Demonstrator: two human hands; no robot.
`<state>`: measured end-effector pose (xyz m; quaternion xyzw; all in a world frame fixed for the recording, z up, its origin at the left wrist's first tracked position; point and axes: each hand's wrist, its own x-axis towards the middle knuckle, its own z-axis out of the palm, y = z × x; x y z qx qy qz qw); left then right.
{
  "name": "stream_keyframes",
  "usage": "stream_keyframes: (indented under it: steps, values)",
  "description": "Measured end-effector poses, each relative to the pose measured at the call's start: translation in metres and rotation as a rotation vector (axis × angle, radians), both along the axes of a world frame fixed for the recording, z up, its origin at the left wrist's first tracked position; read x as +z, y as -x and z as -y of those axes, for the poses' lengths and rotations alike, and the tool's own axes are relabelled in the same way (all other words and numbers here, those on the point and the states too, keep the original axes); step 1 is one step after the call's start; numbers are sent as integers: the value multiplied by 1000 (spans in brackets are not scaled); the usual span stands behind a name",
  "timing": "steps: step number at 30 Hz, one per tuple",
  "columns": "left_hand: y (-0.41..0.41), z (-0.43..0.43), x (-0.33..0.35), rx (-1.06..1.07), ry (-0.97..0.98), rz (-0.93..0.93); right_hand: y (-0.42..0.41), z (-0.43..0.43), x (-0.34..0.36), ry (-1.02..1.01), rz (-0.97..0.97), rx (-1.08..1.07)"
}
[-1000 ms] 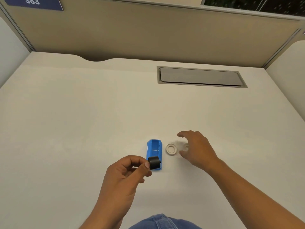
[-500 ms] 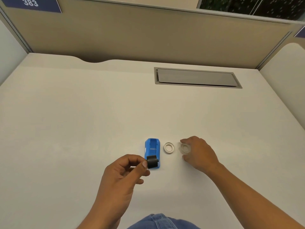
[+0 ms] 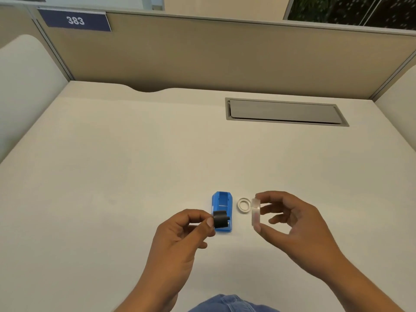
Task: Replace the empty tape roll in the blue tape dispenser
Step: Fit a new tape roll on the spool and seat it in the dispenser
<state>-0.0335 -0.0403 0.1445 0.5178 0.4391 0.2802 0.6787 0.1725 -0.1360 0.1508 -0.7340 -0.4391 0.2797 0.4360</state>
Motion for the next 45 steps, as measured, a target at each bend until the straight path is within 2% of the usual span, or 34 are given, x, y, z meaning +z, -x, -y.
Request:
stream_keyframes:
  steps: [7, 24, 45]
  values:
    - [-2, 3, 6, -28, 2, -4, 27, 0, 30, -105, -74, 94]
    - [-2, 6, 12, -85, -31, -37, 43, -5, 27, -64, 39, 198]
    - [-6, 5, 12, -76, -25, -67, 41, -7, 24, -21, 45, 179]
